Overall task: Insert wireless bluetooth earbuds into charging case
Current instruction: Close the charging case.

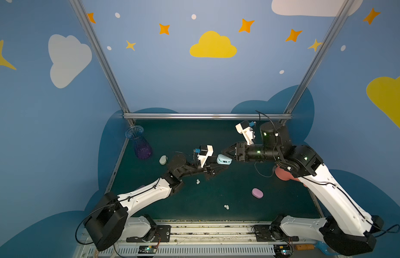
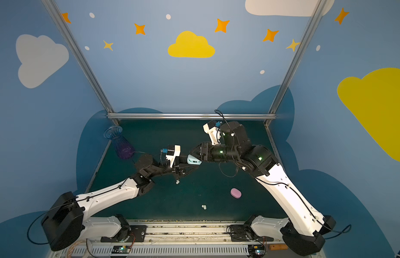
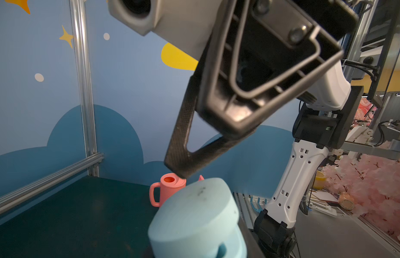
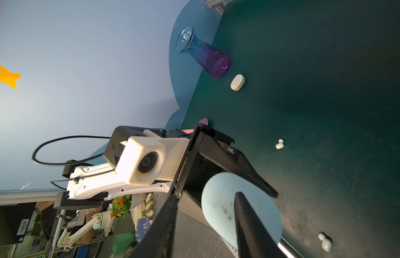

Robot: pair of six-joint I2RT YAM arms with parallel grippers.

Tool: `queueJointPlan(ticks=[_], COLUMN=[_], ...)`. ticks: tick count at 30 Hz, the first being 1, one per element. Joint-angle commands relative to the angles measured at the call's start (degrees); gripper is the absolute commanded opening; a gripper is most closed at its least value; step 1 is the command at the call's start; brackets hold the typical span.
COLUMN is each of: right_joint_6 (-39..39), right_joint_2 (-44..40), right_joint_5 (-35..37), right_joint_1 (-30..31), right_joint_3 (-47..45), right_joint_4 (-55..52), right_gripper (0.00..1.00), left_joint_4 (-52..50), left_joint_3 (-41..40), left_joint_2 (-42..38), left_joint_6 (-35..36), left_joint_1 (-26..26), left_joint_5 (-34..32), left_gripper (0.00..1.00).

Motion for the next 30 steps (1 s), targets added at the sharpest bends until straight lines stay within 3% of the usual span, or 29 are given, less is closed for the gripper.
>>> queueJointPlan(ticks=[1, 13, 19, 25, 30], right_joint_6=[0.91, -1.84, -2.09, -1.0, -0.24], right_joint_2=[-0.57, 3.89, 4.97, 7.39, 9.81], right_joint_5=[0.39, 4.57, 15.07, 11.42, 9.5], right_joint_1=[0.72, 3.17, 3.52, 3.28, 3.2], right_joint_3=[-1.11, 4.25, 9.39, 9.18, 8.71], right_joint_4=[-1.28, -11.06, -19.4, -19.4, -20.08], right_gripper=[0.41, 0.41, 0.56, 0.66, 0.72], left_joint_4=[0.21, -0.95, -4.44, -11.35, -11.27], left_joint_3=[0.03, 0.24, 0.63, 1.5, 0.98], left_joint_2=[-1.23, -1.73, -1.0, -0.46, 0.18], left_joint_6=[0.79, 1.28, 3.38, 8.25, 8.91], left_joint_1=[0.04, 0.05, 0.04, 0.05, -0.04], left_joint_5=[-0.31, -0.65, -0.73, -1.17, -1.36], left_gripper=[0.16, 0.16, 0.16, 0.18, 0.18])
